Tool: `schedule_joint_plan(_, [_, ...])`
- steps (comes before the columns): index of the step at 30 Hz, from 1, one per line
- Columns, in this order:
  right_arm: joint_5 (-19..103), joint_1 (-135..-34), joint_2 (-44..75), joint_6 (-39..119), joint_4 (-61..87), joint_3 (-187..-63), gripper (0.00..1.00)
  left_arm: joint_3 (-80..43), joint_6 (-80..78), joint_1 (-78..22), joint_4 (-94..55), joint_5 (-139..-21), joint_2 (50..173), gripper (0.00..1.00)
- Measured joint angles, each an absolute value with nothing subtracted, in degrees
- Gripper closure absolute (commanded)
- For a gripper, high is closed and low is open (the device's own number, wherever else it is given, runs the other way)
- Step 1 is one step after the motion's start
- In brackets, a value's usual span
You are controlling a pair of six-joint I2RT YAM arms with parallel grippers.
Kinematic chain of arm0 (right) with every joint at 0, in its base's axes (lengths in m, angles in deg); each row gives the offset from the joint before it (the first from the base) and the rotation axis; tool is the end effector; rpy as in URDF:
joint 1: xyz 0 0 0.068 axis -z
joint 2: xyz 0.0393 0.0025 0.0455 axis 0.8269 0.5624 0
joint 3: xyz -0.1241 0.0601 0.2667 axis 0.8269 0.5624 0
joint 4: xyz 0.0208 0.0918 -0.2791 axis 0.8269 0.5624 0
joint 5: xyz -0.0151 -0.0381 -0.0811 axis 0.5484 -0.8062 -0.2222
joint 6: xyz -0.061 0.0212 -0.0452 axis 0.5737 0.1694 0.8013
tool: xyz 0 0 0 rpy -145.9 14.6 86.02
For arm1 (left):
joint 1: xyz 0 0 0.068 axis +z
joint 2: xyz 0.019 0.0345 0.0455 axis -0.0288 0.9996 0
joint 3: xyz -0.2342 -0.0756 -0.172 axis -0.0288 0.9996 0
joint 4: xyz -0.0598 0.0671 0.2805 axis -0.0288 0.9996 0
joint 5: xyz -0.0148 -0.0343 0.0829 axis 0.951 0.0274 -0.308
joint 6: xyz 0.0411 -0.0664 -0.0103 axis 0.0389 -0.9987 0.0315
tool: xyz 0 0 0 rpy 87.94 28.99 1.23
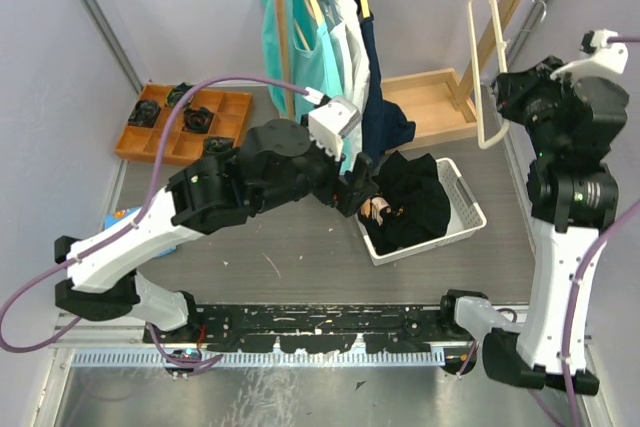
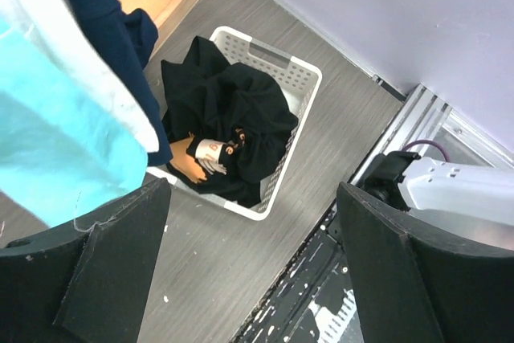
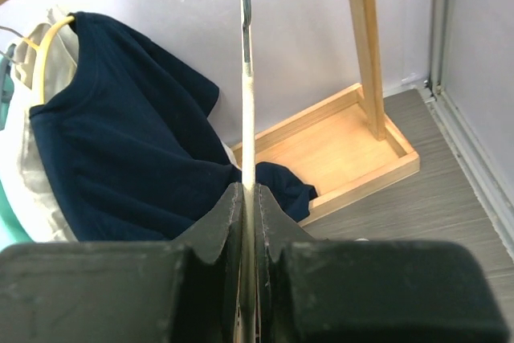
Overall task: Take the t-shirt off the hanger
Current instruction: Place the hanger on the clothesline.
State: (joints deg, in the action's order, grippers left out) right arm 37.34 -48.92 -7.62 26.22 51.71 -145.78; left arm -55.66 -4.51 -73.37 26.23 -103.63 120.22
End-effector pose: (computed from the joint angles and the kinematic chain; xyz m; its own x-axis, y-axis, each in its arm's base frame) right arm 0.1891 -0.0196 0.5799 0.0072 0.3516 -0.9361 0.0764 0.9332 0.3511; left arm 0.1272 -0.3271 0.5324 -0.3212 0.1479 -0.9354 0.7777 0.6048 -0.1714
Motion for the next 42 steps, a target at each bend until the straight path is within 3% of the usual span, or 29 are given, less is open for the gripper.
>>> schedule_joint_plan(15, [43.33, -48.97, 11.15, 25.59, 44.45, -159.61, 0.99, -46.57, -6.59, -73.37, 26.08, -111.35, 104.11, 0.08])
schedule_joint_plan(42, [51.57, -49.54, 27.96, 25.96, 34.95, -168.62, 0.99, -44.54, -3.84, -73.37, 24.57, -120.64, 103.06, 0.08])
